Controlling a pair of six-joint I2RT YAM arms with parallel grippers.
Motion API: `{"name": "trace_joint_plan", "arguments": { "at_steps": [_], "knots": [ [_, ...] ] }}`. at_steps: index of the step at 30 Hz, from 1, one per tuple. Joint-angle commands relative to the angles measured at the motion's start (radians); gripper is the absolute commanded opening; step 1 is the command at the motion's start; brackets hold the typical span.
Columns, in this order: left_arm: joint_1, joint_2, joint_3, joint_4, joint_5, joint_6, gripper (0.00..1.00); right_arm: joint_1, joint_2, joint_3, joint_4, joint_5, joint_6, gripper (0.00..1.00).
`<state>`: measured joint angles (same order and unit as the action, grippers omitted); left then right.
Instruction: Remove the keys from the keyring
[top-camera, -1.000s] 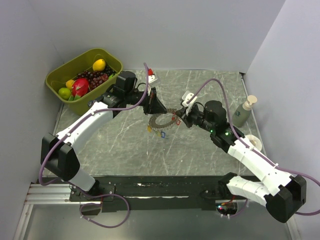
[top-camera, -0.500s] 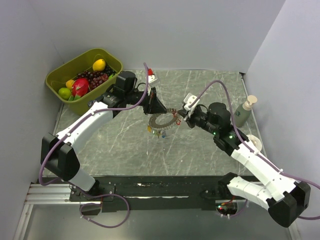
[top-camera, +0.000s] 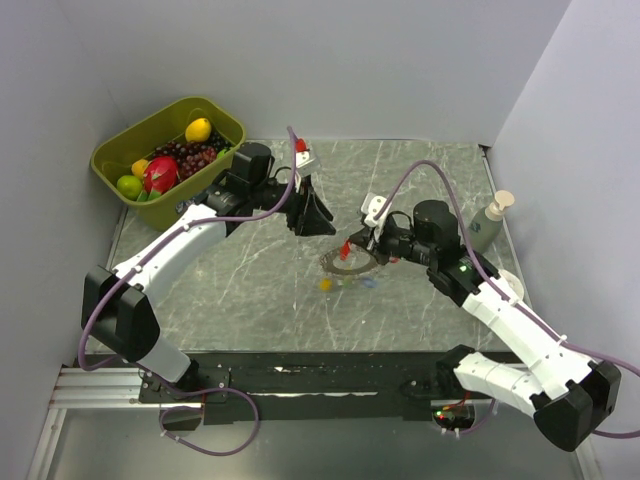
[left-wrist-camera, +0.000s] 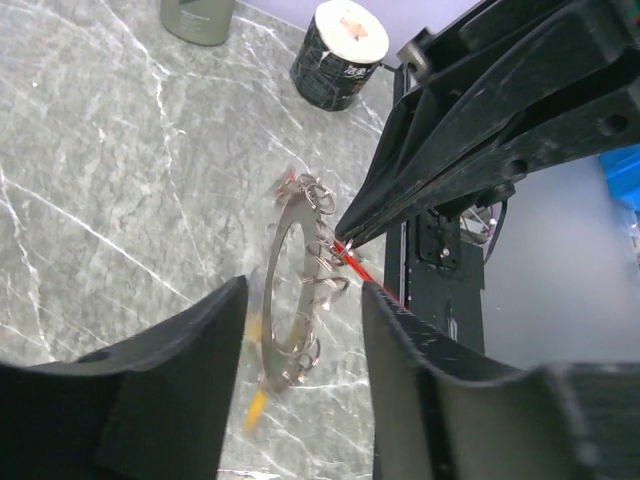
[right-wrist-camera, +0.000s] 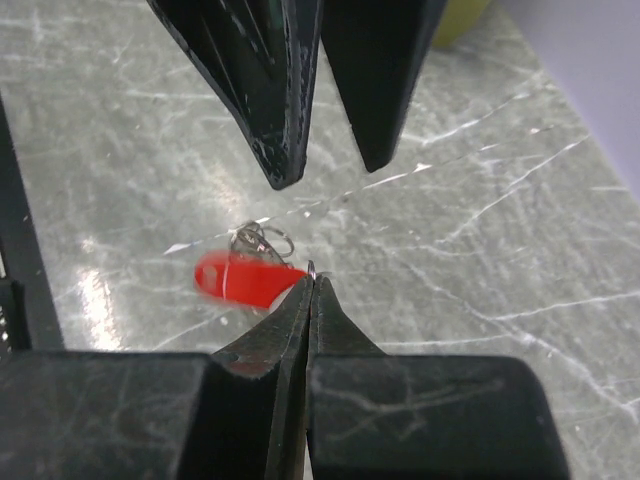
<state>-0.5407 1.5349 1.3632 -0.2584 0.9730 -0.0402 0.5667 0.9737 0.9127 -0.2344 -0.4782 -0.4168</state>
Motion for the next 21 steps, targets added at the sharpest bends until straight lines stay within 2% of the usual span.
{"name": "trace_joint_plan", "arguments": {
  "at_steps": [1,4,11,21],
  "knots": [
    [-0.001,-0.01,0.002,0.03,0.049,0.01,0.61,-0.01,-0.006,0.068,0.018,-0.033,-0.016,0.0],
    [-0.001,-0.013,-0.004,0.038,0.049,0.003,0.66,-0.014,-0.015,0.068,0.015,-0.039,-0.016,0.0],
    [-0.013,-0.009,-0.003,0.039,0.032,0.005,0.67,-0.025,-0.032,0.08,0.001,-0.057,-0.014,0.0],
    [-0.042,0.022,-0.009,0.024,0.038,0.026,0.57,-0.06,-0.023,0.149,-0.077,-0.143,-0.033,0.0]
  ]
}}
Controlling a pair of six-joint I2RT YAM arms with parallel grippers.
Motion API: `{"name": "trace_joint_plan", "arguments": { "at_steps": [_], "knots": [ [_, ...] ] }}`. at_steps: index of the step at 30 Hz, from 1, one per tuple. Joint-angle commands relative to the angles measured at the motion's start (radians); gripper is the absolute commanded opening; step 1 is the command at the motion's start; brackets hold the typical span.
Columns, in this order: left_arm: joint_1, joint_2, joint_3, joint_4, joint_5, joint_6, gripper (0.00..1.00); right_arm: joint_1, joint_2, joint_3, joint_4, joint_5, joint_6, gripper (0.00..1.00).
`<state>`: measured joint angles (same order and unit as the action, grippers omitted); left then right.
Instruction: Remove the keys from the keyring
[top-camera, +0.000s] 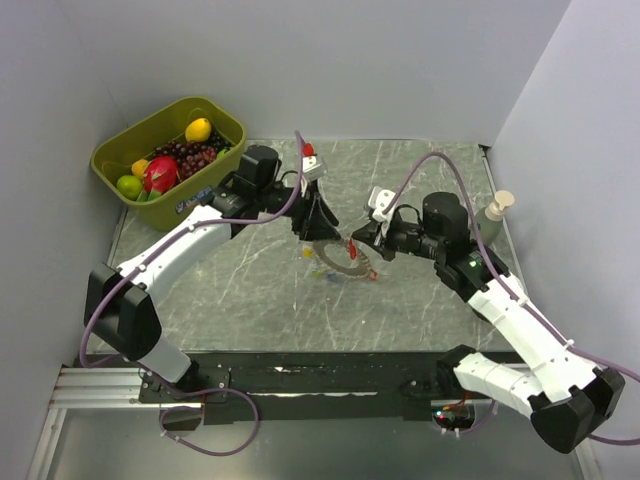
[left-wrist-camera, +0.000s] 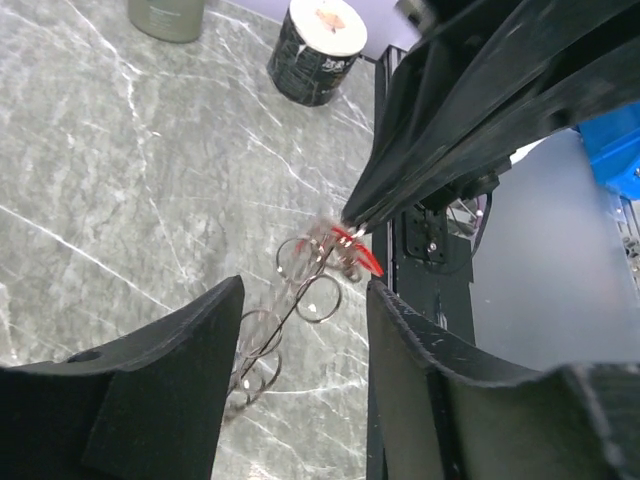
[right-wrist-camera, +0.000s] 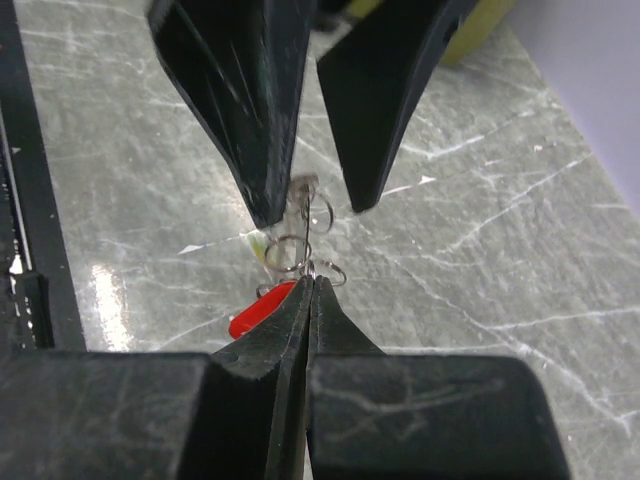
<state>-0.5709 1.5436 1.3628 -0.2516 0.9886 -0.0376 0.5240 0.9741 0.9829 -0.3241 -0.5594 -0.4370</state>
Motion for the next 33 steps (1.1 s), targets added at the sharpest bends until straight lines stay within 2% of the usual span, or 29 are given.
{"name": "trace_joint_plan", "arguments": {
  "at_steps": [1,7,17,33],
  "knots": [
    [-0.02,0.016,-0.005,0.011,0.019,0.027,0.57,-0.022,-0.02,0.094,0.001,-0.091,-0.011,0.0],
    [-0.038,0.016,-0.004,0.025,0.019,0.018,0.57,-0.036,-0.003,0.142,-0.046,-0.149,-0.019,0.0],
    [-0.038,0.003,0.01,0.048,0.028,-0.018,0.58,-0.071,-0.011,0.103,-0.023,-0.192,0.007,0.0],
    [-0.086,-0.002,0.042,0.011,0.022,0.001,0.51,-0.142,0.032,0.074,0.039,-0.353,0.129,0.0]
  ]
}}
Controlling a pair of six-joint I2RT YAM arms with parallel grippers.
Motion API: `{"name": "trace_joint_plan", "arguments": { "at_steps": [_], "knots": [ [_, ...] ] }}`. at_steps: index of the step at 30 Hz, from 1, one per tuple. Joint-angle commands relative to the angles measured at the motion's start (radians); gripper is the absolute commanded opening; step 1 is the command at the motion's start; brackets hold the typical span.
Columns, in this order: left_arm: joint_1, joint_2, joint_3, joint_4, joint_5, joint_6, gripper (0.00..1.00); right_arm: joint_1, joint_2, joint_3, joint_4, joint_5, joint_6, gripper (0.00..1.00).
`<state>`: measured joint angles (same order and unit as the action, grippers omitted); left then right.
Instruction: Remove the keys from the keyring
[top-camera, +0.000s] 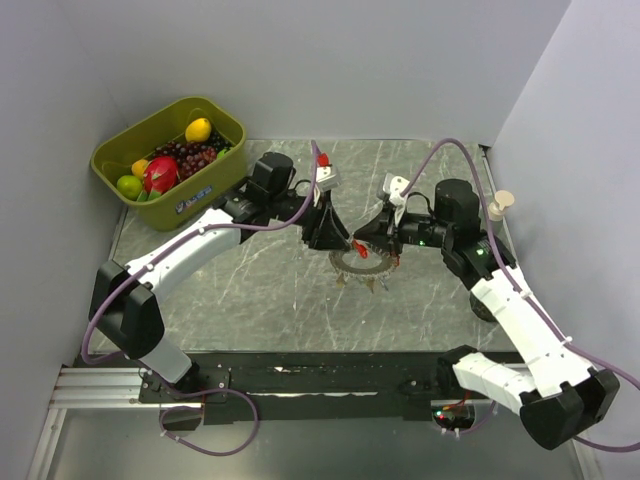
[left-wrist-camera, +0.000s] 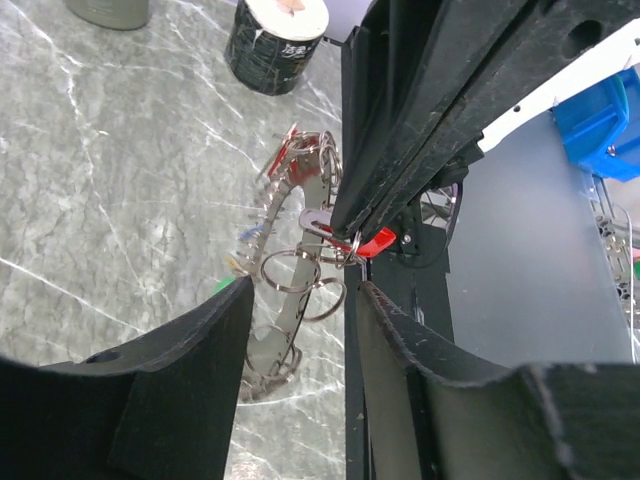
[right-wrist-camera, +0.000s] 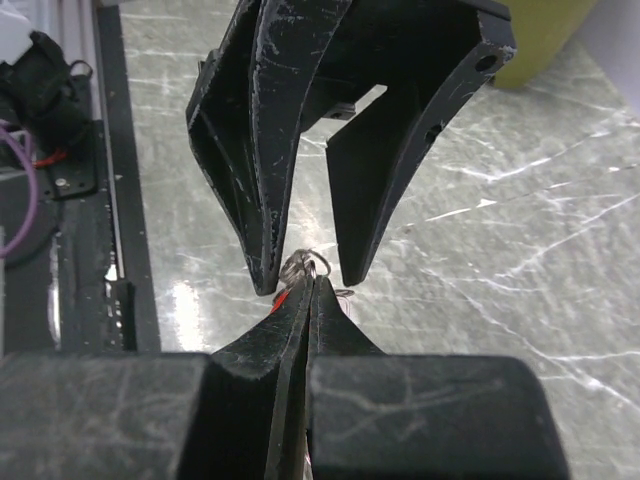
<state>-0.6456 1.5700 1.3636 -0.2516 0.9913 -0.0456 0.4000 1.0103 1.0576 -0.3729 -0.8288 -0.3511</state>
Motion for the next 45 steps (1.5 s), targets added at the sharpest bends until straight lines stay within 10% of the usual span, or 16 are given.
{"name": "trace_joint_plan", "arguments": {
  "at_steps": [1,23,28,39,45],
  "knots": [
    [-0.011,-0.028,0.04,0.012,0.018,0.01,0.5,-0.023,-0.004,-0.001,0.089,-0.096,0.047,0.0],
    [-0.012,-0.036,0.031,0.012,0.02,0.016,0.34,-0.075,0.014,-0.015,0.126,-0.197,0.104,0.0],
    [-0.012,-0.034,0.029,0.008,0.026,0.019,0.46,-0.075,0.013,-0.015,0.126,-0.194,0.101,0.0],
    [-0.015,-0.03,0.029,0.003,0.024,0.026,0.03,-0.084,0.004,-0.024,0.152,-0.187,0.118,0.0],
    [-0.015,-0.038,0.028,0.009,0.003,0.018,0.01,-0.086,-0.006,-0.03,0.135,-0.156,0.092,0.0]
  ]
}}
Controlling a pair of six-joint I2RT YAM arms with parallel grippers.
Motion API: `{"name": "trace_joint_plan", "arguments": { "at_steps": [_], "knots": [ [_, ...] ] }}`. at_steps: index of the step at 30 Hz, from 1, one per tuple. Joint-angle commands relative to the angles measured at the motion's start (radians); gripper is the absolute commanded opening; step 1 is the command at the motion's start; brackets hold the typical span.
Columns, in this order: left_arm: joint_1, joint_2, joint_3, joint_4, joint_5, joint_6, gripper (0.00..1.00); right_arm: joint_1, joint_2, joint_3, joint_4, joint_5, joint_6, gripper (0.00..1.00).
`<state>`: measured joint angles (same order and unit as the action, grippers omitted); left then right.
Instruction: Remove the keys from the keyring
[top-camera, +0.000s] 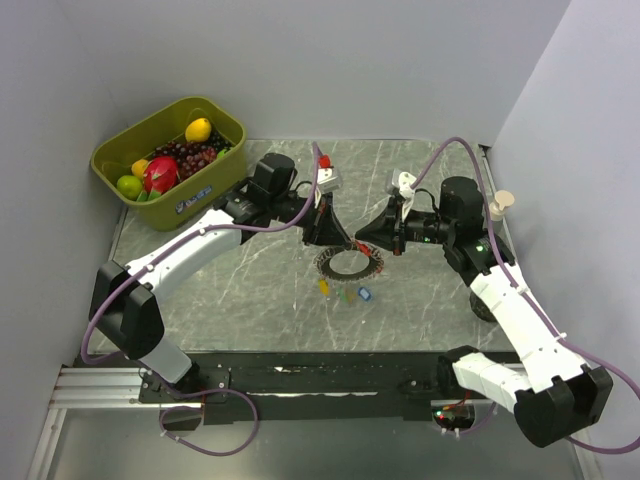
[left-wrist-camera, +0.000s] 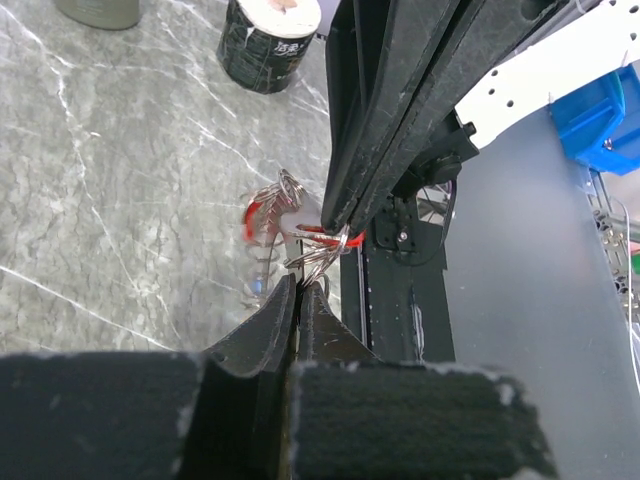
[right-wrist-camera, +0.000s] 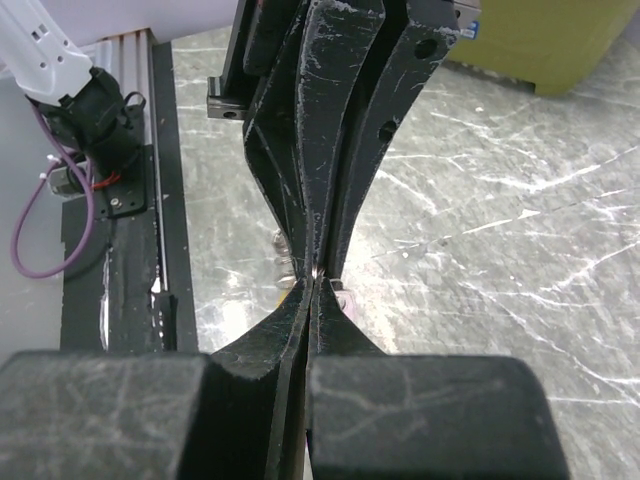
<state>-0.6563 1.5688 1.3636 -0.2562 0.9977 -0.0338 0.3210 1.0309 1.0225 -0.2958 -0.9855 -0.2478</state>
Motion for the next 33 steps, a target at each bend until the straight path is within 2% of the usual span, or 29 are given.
{"name": "trace_joint_plan", "arguments": {
  "at_steps": [1,8,19,22,23,26,29,33],
  "knots": [
    [-0.003,-0.038,0.029,0.014,-0.01,0.005,0.01,-0.01,-0.028,0.004,0.05,0.008,-0.027,0.0],
    [-0.003,-0.067,0.029,0.0,-0.039,0.017,0.01,-0.034,-0.061,-0.015,0.027,0.067,-0.064,0.0],
    [-0.003,-0.061,0.037,-0.008,-0.036,0.023,0.04,-0.036,-0.055,-0.018,0.061,0.015,-0.025,0.0],
    [-0.003,-0.055,0.043,-0.015,-0.028,0.023,0.16,-0.036,-0.045,0.002,0.057,-0.005,-0.021,0.0],
    [-0.003,-0.05,0.046,-0.017,-0.025,0.023,0.26,-0.034,-0.04,0.017,0.053,-0.01,-0.022,0.0],
    [-0.003,-0.05,0.054,-0.025,-0.021,0.023,0.45,-0.036,-0.026,0.037,0.032,-0.036,-0.028,0.0],
    [-0.003,-0.058,0.058,-0.043,-0.021,0.067,0.54,-0.034,-0.022,0.042,0.023,-0.054,-0.033,0.0],
    [-0.002,-0.067,0.063,-0.051,-0.028,0.078,0.54,-0.034,-0.019,0.048,0.011,-0.08,-0.039,0.0]
  ]
}}
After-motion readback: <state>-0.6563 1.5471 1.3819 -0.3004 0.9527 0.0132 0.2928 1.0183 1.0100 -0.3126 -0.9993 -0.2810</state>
